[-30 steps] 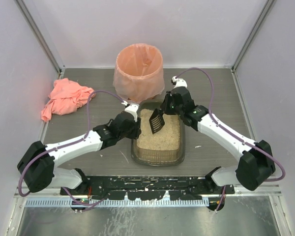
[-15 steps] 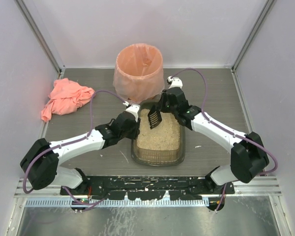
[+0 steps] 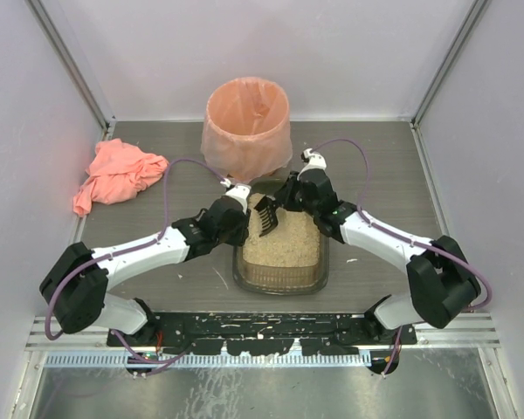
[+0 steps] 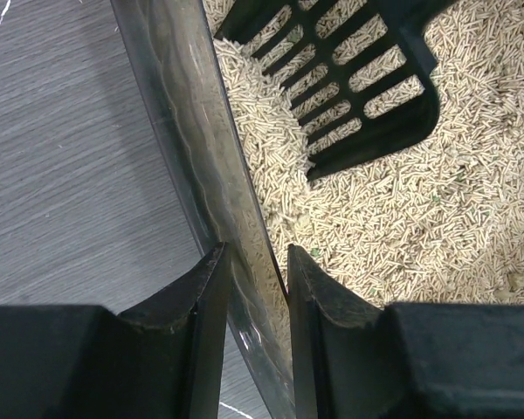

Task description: Clean the litter box

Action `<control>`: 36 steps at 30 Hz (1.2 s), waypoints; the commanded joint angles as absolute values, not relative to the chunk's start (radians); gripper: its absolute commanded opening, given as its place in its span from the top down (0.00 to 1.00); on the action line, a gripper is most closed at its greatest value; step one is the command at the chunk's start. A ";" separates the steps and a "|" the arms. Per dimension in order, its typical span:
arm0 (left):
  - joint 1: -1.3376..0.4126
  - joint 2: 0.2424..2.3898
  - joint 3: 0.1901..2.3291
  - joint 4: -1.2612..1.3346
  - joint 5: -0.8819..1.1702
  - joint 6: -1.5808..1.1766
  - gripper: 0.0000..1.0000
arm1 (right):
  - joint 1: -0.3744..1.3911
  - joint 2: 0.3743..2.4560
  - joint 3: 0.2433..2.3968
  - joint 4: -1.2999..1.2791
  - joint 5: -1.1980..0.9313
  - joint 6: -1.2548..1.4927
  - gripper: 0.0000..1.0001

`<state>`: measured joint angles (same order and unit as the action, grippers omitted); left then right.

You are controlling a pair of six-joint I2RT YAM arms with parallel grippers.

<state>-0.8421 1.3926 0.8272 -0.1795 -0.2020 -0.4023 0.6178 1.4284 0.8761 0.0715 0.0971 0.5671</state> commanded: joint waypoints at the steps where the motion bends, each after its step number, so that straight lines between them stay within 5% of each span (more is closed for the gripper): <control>1: -0.847 1.429 0.856 -0.120 -0.141 -0.390 0.71 | 0.636 1.403 0.774 0.151 -0.042 0.761 0.99; 12: -0.847 1.434 0.853 -0.115 -0.129 -0.390 0.73 | 0.639 1.424 0.578 0.437 -0.188 1.032 0.99; 36: -0.844 1.367 0.840 -0.142 -0.180 -0.369 0.72 | 0.619 1.221 0.362 0.580 -0.031 1.141 0.99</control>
<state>-0.8349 1.3891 0.8326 -0.1982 -0.2279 -0.4015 0.5972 1.2713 0.3489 0.5663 0.0315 1.1133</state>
